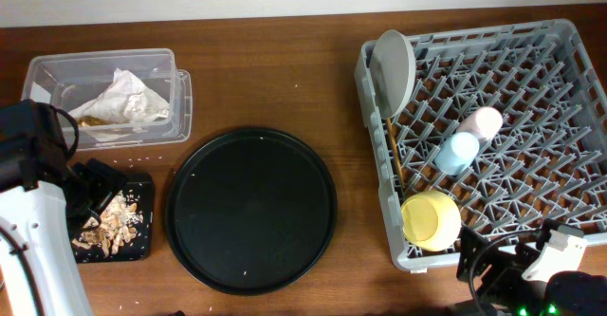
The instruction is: Sort waste into correct bins and load items into the dishwasher rack
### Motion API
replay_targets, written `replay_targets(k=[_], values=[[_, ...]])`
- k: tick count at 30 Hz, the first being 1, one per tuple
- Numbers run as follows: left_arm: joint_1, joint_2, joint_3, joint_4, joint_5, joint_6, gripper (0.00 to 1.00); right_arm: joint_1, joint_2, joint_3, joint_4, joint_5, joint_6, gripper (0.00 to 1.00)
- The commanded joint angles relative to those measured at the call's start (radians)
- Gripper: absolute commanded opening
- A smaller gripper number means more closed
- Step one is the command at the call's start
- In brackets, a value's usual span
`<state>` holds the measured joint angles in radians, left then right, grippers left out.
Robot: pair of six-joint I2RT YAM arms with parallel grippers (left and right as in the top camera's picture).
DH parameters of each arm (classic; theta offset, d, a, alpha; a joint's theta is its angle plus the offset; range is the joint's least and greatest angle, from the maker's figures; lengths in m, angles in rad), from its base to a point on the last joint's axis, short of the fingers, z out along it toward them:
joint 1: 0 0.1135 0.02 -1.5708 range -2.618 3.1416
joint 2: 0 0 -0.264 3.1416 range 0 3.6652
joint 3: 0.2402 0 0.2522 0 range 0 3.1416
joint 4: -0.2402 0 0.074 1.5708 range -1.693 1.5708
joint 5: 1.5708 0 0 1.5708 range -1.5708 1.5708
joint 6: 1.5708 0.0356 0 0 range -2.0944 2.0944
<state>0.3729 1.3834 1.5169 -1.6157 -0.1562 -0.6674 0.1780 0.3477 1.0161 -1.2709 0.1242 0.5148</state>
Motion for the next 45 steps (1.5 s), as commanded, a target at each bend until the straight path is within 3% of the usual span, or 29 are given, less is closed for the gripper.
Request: replay_targets(k=[1,7,19,25,32,38,45], values=[[0.006,-0.009,0.009,-0.001,0.0,-0.01,0.99,-0.047,-0.043,-0.079,0.113,0.042,-0.018,0.99],[0.006,-0.009,0.009,-0.001,0.0,-0.01,0.99,-0.063,-0.124,-0.297,0.421,-0.089,-0.17,0.99],[0.006,-0.009,0.009,-0.001,0.0,-0.01,0.99,-0.063,-0.344,-0.758,0.898,-0.298,-0.169,0.99],[0.006,-0.009,0.009,-0.001,0.0,-0.01,0.99,-0.082,-0.344,-0.893,1.128,-0.34,-0.167,0.99],[0.006,-0.009,0.009,-0.001,0.0,-0.01,0.99,-0.12,-0.344,-0.929,1.152,-0.342,-0.167,0.99],[0.006,-0.009,0.009,-0.001,0.0,-0.01,0.99,-0.159,-0.344,-1.011,1.357,-0.356,-0.167,0.99],[0.006,-0.009,0.009,-0.001,0.0,-0.01,0.99,-0.211,-0.344,-1.011,1.346,-0.356,-0.171,0.99]])
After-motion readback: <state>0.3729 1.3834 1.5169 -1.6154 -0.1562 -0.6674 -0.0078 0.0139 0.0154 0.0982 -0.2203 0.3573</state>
